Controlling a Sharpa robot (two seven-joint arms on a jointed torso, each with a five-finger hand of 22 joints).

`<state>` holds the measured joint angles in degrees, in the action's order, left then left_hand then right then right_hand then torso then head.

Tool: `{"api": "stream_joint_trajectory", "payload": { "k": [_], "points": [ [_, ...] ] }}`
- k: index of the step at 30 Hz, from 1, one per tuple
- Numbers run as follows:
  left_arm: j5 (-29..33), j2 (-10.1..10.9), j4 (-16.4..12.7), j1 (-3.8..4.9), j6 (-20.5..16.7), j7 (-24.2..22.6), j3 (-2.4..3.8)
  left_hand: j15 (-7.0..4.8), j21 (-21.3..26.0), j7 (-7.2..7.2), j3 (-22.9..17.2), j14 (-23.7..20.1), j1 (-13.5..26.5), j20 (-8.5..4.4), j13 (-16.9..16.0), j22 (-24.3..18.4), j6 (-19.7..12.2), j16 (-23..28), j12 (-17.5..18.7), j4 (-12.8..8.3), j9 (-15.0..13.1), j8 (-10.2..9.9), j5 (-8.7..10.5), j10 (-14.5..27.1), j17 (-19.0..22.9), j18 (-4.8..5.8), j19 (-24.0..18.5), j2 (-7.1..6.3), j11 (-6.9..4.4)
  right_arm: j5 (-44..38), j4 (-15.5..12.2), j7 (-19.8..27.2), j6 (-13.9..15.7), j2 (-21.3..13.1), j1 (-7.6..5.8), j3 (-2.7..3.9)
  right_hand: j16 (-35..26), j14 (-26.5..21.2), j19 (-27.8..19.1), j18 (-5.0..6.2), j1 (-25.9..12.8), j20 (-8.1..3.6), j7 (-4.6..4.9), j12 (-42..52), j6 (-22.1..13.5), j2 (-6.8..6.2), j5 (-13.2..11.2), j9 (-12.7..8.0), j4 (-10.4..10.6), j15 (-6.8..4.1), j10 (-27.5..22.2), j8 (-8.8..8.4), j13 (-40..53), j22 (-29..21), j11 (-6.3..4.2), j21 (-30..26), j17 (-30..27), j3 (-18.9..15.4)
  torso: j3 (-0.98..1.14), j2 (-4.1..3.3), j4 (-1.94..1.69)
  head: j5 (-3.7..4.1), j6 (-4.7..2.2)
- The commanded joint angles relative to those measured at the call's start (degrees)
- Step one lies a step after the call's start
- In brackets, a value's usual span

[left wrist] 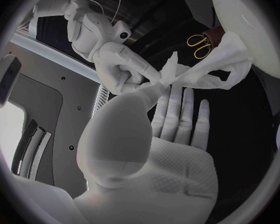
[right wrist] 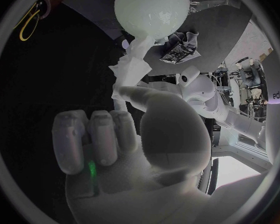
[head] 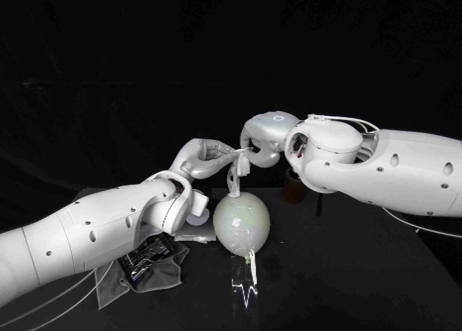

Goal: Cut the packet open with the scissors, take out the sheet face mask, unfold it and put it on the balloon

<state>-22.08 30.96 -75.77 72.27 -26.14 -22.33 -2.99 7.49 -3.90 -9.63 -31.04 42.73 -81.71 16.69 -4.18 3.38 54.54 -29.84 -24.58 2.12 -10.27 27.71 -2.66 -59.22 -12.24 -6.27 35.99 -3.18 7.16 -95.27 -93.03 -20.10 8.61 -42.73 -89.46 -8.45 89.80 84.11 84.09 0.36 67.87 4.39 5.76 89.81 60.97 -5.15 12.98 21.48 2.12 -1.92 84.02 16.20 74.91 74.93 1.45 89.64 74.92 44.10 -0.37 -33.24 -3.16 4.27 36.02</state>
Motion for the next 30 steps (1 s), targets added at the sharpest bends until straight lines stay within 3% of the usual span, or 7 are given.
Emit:
{"api": "stream_joint_trajectory", "payload": {
  "k": [1,5,11,12,13,17,30],
  "points": [
    [0.75,-0.04,0.17,0.18,1.2,0.08,0.11,-0.14,-0.33,0.31,-0.11,0.63,0.79,-0.04,0.04,0.13,0.38,0.31,0.23,-0.16,-0.57,0.63,-0.02,-0.64,0.09,-0.73,0.81,-0.42,-0.14,-1.03,0.15,0.95,0.29,-0.2,-0.01,0.01,0.2,5.89,5.91,-0.36,0.16,-0.39,-0.29,0.19,-0.12,0.38,-3.72,0.3,-0.12,-0.38,5.98,0.85,15.09,15.07,-0.41,0.36,15.08,-0.49,0.0,0.0,0.03,-0.05,-0.02],
    [0.67,-0.12,0.53,0.3,1.4,0.87,0.11,-0.44,-0.67,0.66,0.38,1.51,1.23,-0.06,0.04,0.33,0.64,0.31,0.26,-0.3,-1.2,1.49,-0.03,-1.52,0.14,-1.02,2.85,-0.83,-0.47,-0.98,-0.07,1.73,2.29,-0.42,-0.01,0.0,0.2,5.89,5.91,-0.36,0.59,-0.41,-0.4,0.19,-0.32,0.3,-8.59,0.48,-0.2,-0.43,5.98,1.36,15.09,15.07,-0.48,0.36,15.08,-1.08,0.01,-0.01,0.05,-0.06,-0.02],
    [-0.12,-0.35,0.95,0.54,1.72,1.79,0.12,-0.64,-0.8,0.73,-0.28,1.99,0.68,-0.06,0.1,0.39,0.37,0.51,0.5,-0.87,-1.57,1.85,-0.05,-1.87,0.27,-1.23,3.85,-0.51,-0.72,-0.65,-0.38,2.57,5.73,-0.71,-0.01,0.0,0.2,5.89,5.91,-0.36,1.41,-0.49,-0.58,0.19,-0.44,-1.2,-8.6,0.78,-1.25,-0.55,5.98,2.03,15.09,15.07,-0.56,0.36,15.08,-2.22,0.0,0.01,0.04,-0.03,-0.01],
    [-0.21,-0.37,0.97,0.58,1.73,1.82,0.12,-0.64,-0.8,0.73,-0.28,1.99,0.68,-0.06,0.1,0.39,0.37,0.51,0.5,-0.87,-1.57,1.85,-0.05,-1.87,0.27,-1.23,3.85,-0.51,-0.72,-0.5,-0.38,2.64,5.98,-0.73,-0.01,0.0,0.2,5.89,5.91,-0.36,1.41,-0.49,-0.58,0.19,-0.44,-1.2,-8.6,0.78,-1.25,-0.55,5.98,2.03,15.09,15.07,-0.56,0.36,15.08,-2.22,-0.01,0.02,0.03,-0.05,-0.04],
    [-0.35,-0.4,0.96,0.66,1.76,1.85,0.12,-0.67,-0.94,0.64,-0.84,2.1,0.22,-0.08,0.12,0.48,0.28,0.63,0.61,-1.35,-1.67,1.9,-0.05,-1.89,0.34,-1.31,4.84,-0.48,-0.72,-0.17,-0.35,2.75,6.31,-0.76,-0.01,0.0,0.2,5.89,5.91,-0.36,1.67,-0.53,-0.7,0.19,-0.47,-2.29,-8.69,1.0,-1.8,-0.61,5.98,2.43,15.09,15.07,-0.67,0.36,15.08,-3.45,-0.01,0.02,0.03,-0.05,-0.05],
    [-0.89,-0.43,0.79,1.04,2.11,1.73,0.12,-0.54,-1.11,0.5,-1.73,2.2,0.16,-0.06,0.13,0.6,0.14,0.79,0.8,-1.59,-1.88,1.98,-0.06,-1.88,0.44,-1.38,6.21,-0.29,-0.57,1.06,-0.16,3.16,6.76,-0.78,-0.01,-0.02,0.2,5.89,5.91,-0.36,2.78,-0.65,-0.85,0.19,-0.47,-2.83,-9.18,1.32,-2.73,-0.75,5.98,3.06,15.09,15.07,-0.85,0.36,15.08,-4.81,0.0,0.04,-0.02,-0.11,-0.03],
    [-5.35,1.22,0.42,4.08,9.99,5.51,0.26,0.45,-0.66,0.12,-3.87,-1.8,1.41,-0.07,-0.78,0.61,-1.2,-1.2,0.25,-2.3,-4.58,3.85,-0.05,0.58,-0.9,-0.58,6.21,-0.01,0.26,2.95,1.18,3.95,6.67,-0.86,-0.01,-0.24,0.2,5.89,5.91,-0.36,5.23,-0.81,-0.94,0.19,-0.45,-2.46,-9.84,2.06,-4.28,-0.86,5.98,4.59,15.09,15.07,-0.96,0.36,15.08,-7.08,0.02,0.01,0.01,-0.02,-0.1]
  ]
}}
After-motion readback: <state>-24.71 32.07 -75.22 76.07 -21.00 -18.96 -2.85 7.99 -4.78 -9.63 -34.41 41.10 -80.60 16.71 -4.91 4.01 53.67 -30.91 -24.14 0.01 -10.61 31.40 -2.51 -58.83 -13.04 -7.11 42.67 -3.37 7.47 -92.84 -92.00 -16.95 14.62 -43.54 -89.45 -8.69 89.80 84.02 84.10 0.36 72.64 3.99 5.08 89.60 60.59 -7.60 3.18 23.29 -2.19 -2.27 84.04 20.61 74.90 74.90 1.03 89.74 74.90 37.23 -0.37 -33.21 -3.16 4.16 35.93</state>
